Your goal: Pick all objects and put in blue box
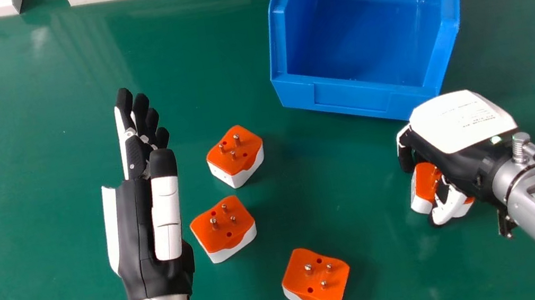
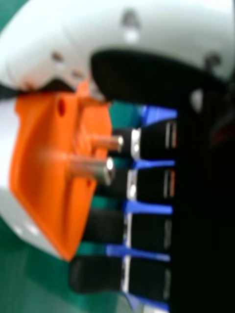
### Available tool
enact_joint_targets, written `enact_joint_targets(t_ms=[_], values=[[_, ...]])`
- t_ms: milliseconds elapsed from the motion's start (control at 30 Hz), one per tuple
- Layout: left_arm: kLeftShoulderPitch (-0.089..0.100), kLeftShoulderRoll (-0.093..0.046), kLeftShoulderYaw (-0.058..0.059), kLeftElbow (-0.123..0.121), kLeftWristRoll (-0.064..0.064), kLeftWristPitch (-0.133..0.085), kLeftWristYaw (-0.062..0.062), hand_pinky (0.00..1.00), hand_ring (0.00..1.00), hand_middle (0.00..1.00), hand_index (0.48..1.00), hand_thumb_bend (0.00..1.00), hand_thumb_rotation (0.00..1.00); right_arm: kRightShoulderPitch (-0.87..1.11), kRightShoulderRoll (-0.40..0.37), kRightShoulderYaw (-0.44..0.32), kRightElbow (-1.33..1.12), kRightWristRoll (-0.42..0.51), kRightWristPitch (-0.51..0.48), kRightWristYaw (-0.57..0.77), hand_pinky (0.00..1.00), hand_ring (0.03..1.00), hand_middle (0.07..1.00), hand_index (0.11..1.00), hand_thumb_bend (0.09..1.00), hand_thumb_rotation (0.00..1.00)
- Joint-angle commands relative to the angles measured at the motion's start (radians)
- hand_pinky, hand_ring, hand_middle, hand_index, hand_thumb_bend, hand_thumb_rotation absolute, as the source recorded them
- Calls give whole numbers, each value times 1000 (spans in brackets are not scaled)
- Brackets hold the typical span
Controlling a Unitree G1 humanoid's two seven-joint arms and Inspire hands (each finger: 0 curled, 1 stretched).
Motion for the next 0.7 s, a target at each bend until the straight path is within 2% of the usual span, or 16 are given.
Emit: enact_joint_targets(t_ms=[0, 467, 667], values=[[-9, -25, -5, -9, 4, -12, -2, 1000, 1000, 1000, 1000, 826, 907, 42, -8, 18, 4, 15, -20, 26, 334, 375, 497, 578, 515, 1], [-24, -28, -3, 2, 11, -19, 3, 1000, 1000, 1000, 1000, 823, 908, 67, -21, -10, -48, 31, -65, -45, 314, 367, 489, 570, 509, 0], [-24, -29, -5, -2, 13, -16, 5, 1000, 1000, 1000, 1000, 820, 908, 102, -26, -59, -103, 87, -139, -127, 297, 362, 483, 569, 507, 0]])
